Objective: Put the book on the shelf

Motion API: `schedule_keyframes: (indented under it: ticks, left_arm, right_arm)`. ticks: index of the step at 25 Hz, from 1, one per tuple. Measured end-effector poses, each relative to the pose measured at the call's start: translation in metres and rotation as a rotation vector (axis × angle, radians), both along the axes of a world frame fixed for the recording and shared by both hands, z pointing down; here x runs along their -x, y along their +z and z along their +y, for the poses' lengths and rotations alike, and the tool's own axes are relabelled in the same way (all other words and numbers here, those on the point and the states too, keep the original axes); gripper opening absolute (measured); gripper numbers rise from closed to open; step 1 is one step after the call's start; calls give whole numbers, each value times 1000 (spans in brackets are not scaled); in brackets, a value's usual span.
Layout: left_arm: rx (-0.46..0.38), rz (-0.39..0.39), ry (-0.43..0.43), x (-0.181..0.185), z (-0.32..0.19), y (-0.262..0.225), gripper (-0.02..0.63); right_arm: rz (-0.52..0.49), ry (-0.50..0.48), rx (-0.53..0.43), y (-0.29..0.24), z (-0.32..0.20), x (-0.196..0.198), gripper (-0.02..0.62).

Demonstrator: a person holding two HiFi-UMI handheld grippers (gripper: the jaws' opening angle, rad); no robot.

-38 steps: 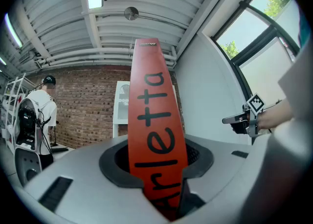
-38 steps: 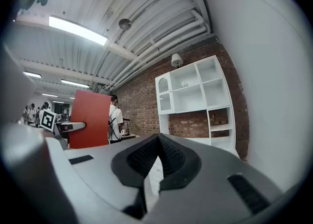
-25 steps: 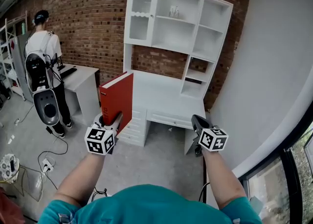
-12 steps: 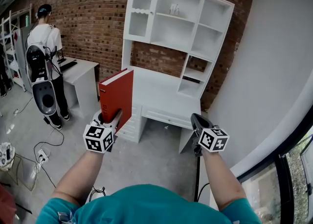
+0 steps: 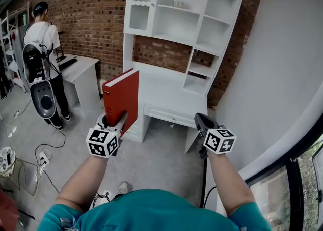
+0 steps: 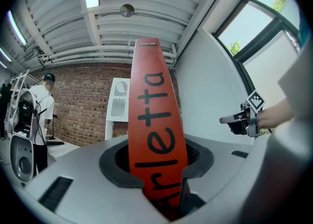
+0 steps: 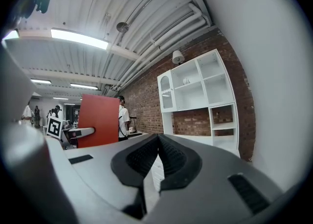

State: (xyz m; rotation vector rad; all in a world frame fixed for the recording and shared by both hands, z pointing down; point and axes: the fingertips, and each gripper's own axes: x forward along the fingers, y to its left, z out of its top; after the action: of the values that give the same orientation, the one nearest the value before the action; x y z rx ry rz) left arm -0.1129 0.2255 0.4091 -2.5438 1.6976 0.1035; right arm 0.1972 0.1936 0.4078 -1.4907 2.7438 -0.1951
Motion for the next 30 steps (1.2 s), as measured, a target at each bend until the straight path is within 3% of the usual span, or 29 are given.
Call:
schedule_keyframes:
  ticks: [7,13,20,30]
  left_arm:
    - [-13,18,56,12,-86,3,176]
    - [-19,35,122,42,-190,5,176]
    - [-18,1,183,80,-314,-13,176]
    - [6,-3,240,85,-434,-22,176]
  right_arm:
    - [-3,40,-3,9,-74,14,23]
    - [-6,91,-16,7,-162,47,23]
    - [-8,128,-44,-18,-273,91,23]
    - [-48,180,-15,-14,-380,94,23]
